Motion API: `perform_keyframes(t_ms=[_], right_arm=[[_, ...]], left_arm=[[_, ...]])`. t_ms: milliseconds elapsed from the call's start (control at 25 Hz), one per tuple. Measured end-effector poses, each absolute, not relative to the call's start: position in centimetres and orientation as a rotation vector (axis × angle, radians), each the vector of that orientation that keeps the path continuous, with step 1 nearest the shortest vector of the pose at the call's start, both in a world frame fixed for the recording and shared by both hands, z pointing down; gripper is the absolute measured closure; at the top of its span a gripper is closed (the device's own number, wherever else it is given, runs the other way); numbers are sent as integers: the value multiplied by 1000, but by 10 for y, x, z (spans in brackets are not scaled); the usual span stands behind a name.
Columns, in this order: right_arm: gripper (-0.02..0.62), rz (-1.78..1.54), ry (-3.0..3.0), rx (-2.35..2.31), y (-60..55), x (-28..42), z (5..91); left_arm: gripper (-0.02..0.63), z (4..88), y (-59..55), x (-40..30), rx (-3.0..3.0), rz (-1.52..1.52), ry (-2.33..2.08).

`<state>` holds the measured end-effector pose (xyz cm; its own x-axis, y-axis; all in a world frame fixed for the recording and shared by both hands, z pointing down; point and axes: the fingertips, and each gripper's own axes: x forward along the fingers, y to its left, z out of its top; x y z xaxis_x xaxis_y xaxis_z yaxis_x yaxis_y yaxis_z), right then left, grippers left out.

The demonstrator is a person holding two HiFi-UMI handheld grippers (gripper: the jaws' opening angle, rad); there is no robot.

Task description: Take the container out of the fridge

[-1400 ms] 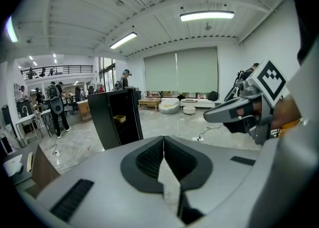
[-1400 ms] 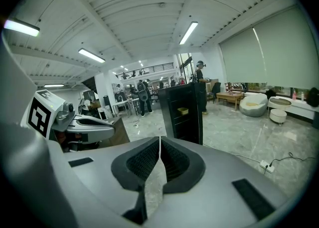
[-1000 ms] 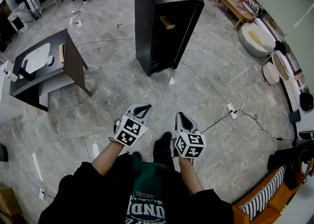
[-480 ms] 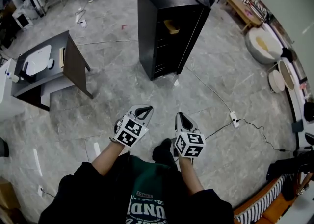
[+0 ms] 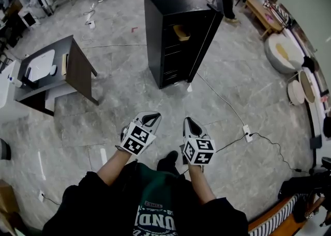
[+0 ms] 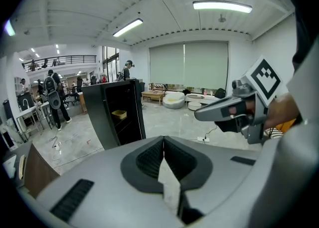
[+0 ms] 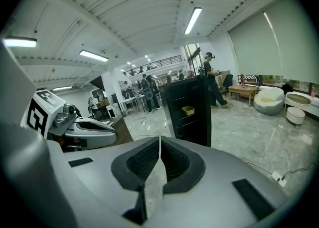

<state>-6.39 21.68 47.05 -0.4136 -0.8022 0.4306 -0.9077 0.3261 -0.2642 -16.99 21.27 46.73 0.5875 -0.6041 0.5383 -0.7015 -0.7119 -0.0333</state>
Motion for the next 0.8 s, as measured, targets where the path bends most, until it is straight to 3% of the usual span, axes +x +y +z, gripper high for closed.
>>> perform_keyframes(t_ms=[800], right_arm=[[560,730,-2372,1633,189,57,475]], left_arm=[[592,472,155,-57,2639,779,-1085]])
